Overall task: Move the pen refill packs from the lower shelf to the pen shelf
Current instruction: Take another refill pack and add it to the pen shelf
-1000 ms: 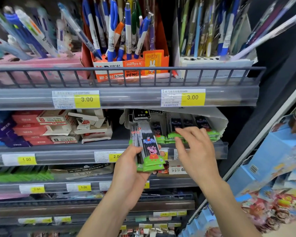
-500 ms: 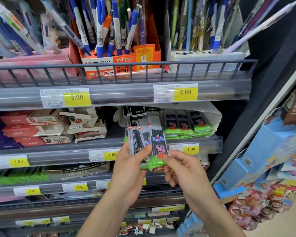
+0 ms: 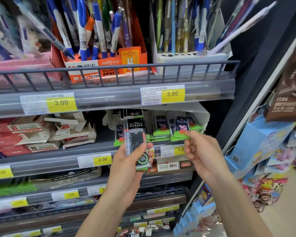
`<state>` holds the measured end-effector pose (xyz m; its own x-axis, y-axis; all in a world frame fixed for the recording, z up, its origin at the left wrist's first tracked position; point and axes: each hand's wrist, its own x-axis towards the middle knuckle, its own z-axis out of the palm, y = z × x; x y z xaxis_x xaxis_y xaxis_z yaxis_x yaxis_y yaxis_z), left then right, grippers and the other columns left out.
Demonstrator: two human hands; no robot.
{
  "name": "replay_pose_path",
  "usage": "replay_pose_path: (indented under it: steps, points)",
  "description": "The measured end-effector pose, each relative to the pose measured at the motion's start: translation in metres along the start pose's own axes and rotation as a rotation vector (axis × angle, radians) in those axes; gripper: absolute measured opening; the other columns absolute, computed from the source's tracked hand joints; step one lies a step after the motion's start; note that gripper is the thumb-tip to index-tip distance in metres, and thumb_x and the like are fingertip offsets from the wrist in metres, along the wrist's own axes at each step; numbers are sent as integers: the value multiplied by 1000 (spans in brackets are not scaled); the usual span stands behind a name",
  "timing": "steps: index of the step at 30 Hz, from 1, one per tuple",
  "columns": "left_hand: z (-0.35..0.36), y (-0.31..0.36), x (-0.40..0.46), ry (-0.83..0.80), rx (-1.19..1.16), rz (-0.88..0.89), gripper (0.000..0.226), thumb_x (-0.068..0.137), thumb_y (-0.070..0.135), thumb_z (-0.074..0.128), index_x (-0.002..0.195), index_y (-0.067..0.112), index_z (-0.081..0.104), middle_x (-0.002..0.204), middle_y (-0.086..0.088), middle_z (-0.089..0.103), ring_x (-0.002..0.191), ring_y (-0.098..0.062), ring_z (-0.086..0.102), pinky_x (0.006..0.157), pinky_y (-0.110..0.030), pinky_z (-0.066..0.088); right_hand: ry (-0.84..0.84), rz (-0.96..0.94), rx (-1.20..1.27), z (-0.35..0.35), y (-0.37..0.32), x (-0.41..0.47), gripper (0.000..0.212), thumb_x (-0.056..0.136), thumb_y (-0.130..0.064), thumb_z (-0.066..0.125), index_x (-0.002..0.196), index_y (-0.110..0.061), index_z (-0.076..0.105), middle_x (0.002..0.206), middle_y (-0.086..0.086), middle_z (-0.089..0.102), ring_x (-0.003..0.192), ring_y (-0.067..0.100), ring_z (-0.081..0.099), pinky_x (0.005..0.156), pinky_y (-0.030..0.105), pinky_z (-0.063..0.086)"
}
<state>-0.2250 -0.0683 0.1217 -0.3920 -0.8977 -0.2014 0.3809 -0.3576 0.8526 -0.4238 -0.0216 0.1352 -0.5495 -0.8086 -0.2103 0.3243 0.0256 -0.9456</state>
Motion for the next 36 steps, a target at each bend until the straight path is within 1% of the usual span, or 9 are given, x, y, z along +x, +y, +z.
replay_pose_path:
  steps: [7, 12, 15, 19, 23, 25, 29, 33, 36]
  points:
    - [-2, 2, 1, 21, -70, -6, 19, 94, 14, 73, 110, 24, 79, 112, -16, 80, 83, -19, 73, 70, -29, 62, 189, -147, -52, -5, 12, 20, 17, 89, -22, 77, 102, -12, 72, 68, 2, 71, 50, 13, 57, 46, 23, 46]
    - [-5, 4, 1, 39, -88, -5, 31, 96, 16, 70, 128, 14, 68, 112, -18, 80, 84, -20, 73, 70, -29, 62, 258, -419, -460, -12, 28, 17, 34, 82, -58, 68, 108, -35, 70, 76, -6, 73, 63, 17, 69, 69, 44, 58]
    - [-3, 4, 1, 49, -121, -20, 27, 102, 18, 64, 128, 11, 68, 114, -22, 79, 84, -22, 73, 70, -31, 63, 233, -464, -619, -11, 25, 21, 31, 92, -49, 66, 118, -33, 71, 77, -9, 70, 76, 20, 69, 86, 54, 56]
    - [-1, 3, 2, 60, -184, -44, 31, 108, 24, 55, 130, 5, 65, 116, -26, 77, 83, -24, 74, 69, -31, 63, 211, -517, -736, -11, 19, 28, 29, 98, -40, 63, 123, -28, 71, 75, -13, 68, 84, 20, 68, 92, 50, 54]
    - [-2, 4, 2, 61, -231, -48, 34, 111, 25, 45, 129, 3, 64, 117, -28, 76, 85, -28, 75, 71, -33, 63, 156, -640, -920, -19, 17, 24, 40, 100, -41, 59, 135, -23, 64, 73, -18, 63, 77, 2, 62, 78, 33, 48]
    - [-2, 6, 1, 62, -232, -46, 33, 111, 23, 43, 128, 4, 64, 117, -28, 76, 87, -28, 76, 72, -33, 64, 132, -746, -1017, -22, 16, 19, 40, 100, -38, 59, 137, -25, 63, 76, -18, 65, 72, 5, 61, 70, 33, 49]
    - [-1, 6, 0, 67, -217, -54, 32, 111, 21, 42, 128, 4, 64, 117, -28, 76, 91, -31, 78, 73, -34, 65, 186, -848, -1163, -18, 16, 24, 30, 99, -37, 63, 125, -27, 73, 104, -1, 79, 88, 28, 74, 70, 41, 59]
    - [0, 7, -2, 65, -149, -54, 32, 111, 19, 43, 133, 5, 62, 118, -24, 77, 99, -31, 78, 77, -38, 66, 235, -897, -1221, -11, 15, 26, 27, 96, -35, 67, 116, -20, 77, 95, 3, 80, 80, 30, 74, 65, 42, 61]
    - [-1, 7, -3, 90, -89, -52, 35, 109, 16, 48, 143, 11, 56, 125, -16, 77, 111, -30, 76, 92, -44, 63, 249, -840, -1118, -5, 15, 15, 32, 97, -36, 65, 124, -21, 73, 66, -12, 65, 64, 19, 65, 63, 33, 53]
